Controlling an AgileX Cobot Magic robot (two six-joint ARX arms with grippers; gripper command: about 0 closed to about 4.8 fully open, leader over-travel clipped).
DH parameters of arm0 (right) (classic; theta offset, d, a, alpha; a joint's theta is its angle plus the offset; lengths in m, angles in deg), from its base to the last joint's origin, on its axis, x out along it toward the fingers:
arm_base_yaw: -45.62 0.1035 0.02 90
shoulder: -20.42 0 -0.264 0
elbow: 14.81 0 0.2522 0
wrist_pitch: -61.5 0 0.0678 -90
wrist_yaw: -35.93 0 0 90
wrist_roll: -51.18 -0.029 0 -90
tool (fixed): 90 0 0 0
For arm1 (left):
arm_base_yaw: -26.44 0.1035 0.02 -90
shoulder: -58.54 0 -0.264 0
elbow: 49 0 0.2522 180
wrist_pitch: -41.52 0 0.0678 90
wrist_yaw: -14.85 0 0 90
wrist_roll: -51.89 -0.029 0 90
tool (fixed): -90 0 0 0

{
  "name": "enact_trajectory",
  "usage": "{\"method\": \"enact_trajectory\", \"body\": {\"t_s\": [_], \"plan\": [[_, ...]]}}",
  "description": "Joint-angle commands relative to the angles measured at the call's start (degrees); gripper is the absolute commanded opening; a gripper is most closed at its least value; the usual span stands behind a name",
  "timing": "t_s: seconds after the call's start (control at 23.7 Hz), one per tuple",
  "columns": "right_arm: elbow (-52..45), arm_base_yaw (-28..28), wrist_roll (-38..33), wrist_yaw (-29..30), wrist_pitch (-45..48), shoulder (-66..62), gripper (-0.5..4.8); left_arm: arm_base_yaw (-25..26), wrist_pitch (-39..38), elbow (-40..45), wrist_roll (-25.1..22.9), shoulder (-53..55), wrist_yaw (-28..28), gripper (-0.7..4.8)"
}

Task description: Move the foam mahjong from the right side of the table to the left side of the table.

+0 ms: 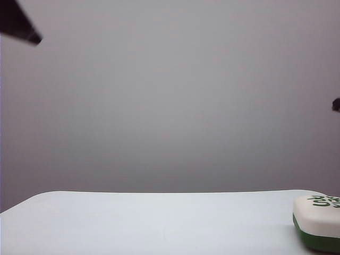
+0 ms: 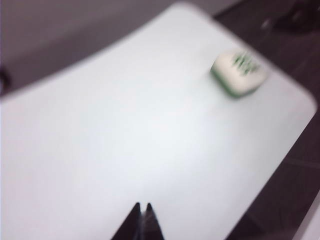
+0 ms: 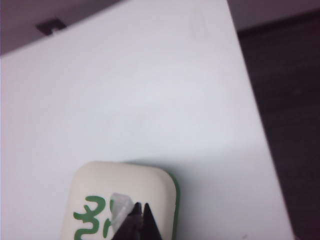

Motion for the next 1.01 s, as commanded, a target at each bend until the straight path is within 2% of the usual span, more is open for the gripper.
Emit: {"method": "enact_trajectory", "body": {"t_s": [0.04, 0.42, 0.76, 1.01], "plan": [[0.24, 0.09, -0.2, -2.38, 0.94, -4.87, -0.05, 0.04, -3.8, -0.2, -0.44, 1.01, -4.52, -0.05], [0.24, 0.07, -0.2, -4.13, 4.9, -16.02, -0.05, 0.04, -3.32, -0.2, -0.39, 1.22, -4.57, -0.05], [0.26, 0.2, -0.22, -0.87, 6.54, -21.18, -0.05, 0.02, -3.3, -0.2, -0.42, 1.25, -4.57, -0.05], [0.26, 4.79, -1.31, -0.98, 9.35, -21.46, -0.05, 0.02, -3.34, -0.2, -0.39, 1.27, -4.55, -0.05]]}}
